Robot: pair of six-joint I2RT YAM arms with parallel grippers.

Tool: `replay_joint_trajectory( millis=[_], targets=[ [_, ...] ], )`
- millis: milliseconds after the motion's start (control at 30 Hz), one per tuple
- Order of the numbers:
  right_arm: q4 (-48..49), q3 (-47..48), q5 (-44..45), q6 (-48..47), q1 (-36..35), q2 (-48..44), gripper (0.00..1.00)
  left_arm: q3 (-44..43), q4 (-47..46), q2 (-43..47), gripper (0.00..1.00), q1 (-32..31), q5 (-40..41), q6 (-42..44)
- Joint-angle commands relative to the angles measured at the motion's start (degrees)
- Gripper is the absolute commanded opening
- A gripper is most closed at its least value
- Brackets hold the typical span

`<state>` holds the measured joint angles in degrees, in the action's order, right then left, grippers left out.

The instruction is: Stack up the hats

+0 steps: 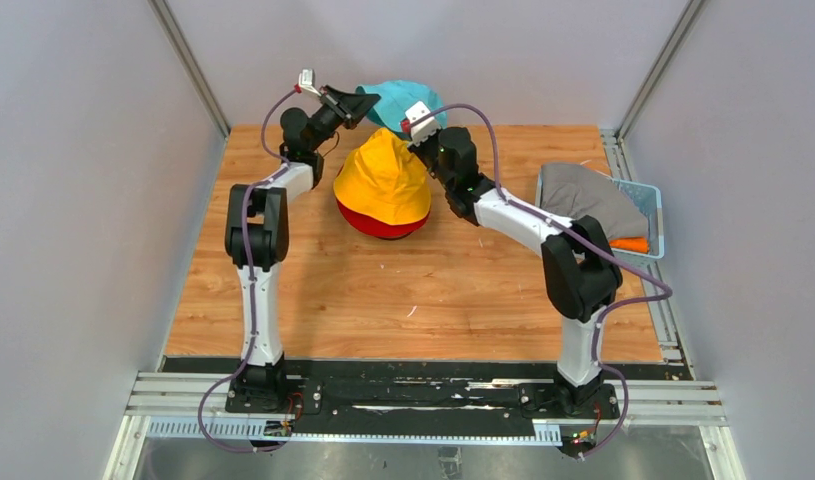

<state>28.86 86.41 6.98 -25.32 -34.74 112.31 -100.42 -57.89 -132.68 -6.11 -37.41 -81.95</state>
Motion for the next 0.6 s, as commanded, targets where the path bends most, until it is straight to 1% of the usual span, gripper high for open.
replay_joint_trajectory(
  millis=[0,133,300,400,567],
  targets=[
    [7.0,-5.5,0.2,0.5,-0.8,-8.2,0.00,6.3,-6.1,9.5,0.00,0.0,-1.7,3.4],
    [8.1,-9.5,0.7,1.3,-1.0,-12.3,0.01,12.9,-7.7,14.1,0.00,0.0,-1.6,4.3],
    [7.9,-11.6,0.7,1.6,-1.5,-15.4,0.01,15.9,-10.8,16.7,0.00,0.0,-2.5,1.8],
    [7.9,-12.8,0.8,1.4,-2.3,-17.1,0.01,18.6,-14.1,17.9,0.00,0.0,-2.8,0.0],
    [8.0,-16.1,1.8,1.3,-3.7,-20.6,0.01,26.4,-18.2,21.8,0.00,0.0,-2.1,-0.6]
  ],
)
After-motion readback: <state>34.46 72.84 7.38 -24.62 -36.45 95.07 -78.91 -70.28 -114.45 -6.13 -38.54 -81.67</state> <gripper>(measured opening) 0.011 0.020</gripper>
